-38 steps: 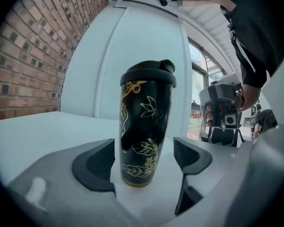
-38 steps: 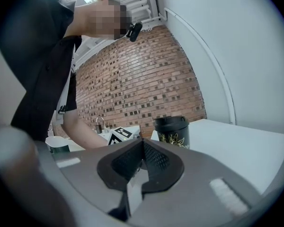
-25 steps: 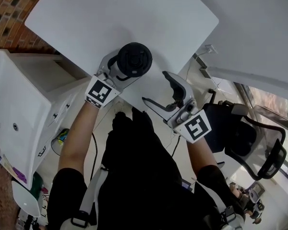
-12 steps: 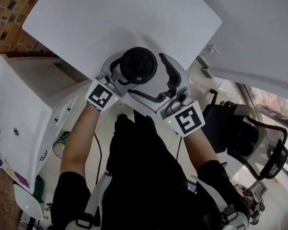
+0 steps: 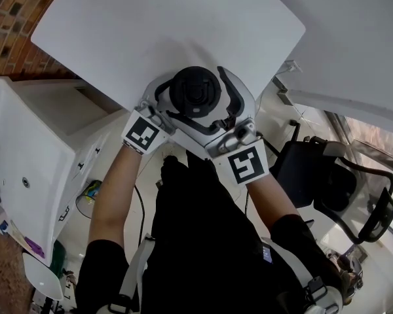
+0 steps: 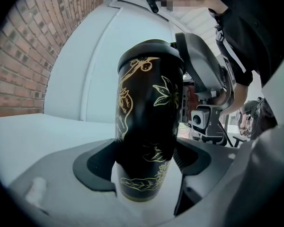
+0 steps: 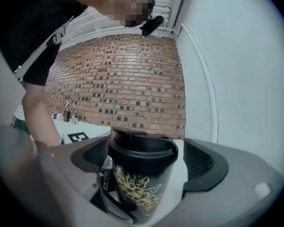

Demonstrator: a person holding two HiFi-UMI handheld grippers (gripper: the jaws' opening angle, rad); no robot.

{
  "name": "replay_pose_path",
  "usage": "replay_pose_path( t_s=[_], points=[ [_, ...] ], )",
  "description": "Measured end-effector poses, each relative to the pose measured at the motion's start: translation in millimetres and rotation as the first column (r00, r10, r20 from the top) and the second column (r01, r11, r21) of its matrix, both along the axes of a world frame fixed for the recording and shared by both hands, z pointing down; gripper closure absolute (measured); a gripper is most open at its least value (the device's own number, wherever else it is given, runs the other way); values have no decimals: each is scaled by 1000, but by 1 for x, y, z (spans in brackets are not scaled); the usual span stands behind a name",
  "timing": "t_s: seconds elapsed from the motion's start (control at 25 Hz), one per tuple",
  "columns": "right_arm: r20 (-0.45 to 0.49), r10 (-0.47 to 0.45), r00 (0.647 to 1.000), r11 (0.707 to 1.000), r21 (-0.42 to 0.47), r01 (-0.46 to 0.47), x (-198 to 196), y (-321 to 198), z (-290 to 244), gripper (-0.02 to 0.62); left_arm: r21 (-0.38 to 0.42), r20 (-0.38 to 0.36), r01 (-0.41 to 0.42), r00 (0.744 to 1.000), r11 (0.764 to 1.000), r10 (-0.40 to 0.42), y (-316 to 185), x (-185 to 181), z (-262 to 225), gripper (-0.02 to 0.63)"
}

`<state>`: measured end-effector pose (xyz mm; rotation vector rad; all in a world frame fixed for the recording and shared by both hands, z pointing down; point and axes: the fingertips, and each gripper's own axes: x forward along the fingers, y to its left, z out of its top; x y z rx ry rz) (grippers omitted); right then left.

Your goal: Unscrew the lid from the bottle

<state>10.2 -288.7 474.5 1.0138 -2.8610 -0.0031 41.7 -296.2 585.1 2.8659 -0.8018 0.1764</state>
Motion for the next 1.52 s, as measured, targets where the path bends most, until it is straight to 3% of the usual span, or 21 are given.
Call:
replay_pose_path(
  t_s=[0.24, 0.44, 0.68, 0.84, 0.96, 1.04, 1.16, 1.2, 1.36, 1.52],
  points=[
    [29, 1, 1000, 1000, -30, 0, -5, -4, 3, 155, -5, 2, -2, 1000, 1000, 2, -1, 0, 0, 225],
    [20, -145, 989, 988, -56, 146, -4, 0, 7, 144, -6, 1, -6, 1000, 1000, 6, 0, 2, 1, 225],
    [-32, -414, 910, 909, -61, 412, -7, 6, 10, 144, -6, 2, -10, 1000, 1000, 10, 0, 0, 2, 225],
    [-106, -562, 821, 827, -52, 559, -8, 13, 14, 144, -14, 2, -15, 1000, 1000, 15, 2, 0, 4, 225],
    [-111, -621, 776, 784, -77, 616, -7, 14, 14, 144, -13, 0, -15, 1000, 1000, 15, 1, 1, 2, 225],
    [-106, -633, 767, 774, -93, 626, -7, 15, 14, 144, -15, -1, -19, 1000, 1000, 19, 3, 2, 2, 225],
    [-55, -596, 801, 801, -113, 588, -10, 13, 10, 129, -15, -2, -23, 1000, 1000, 23, 3, 1, 2, 225],
    [-15, -558, 830, 826, -108, 554, -11, 11, 4, 79, -14, -1, -22, 1000, 1000, 22, 2, 0, 2, 225],
    [67, -342, 937, 937, -45, 346, -10, 5, -12, 71, -13, -1, -20, 1000, 1000, 20, 1, 1, 2, 225],
    [91, -192, 977, 980, -43, 196, -11, 0, -6, 75, -14, -1, -21, 1000, 1000, 21, 2, 1, 2, 225]
  ],
)
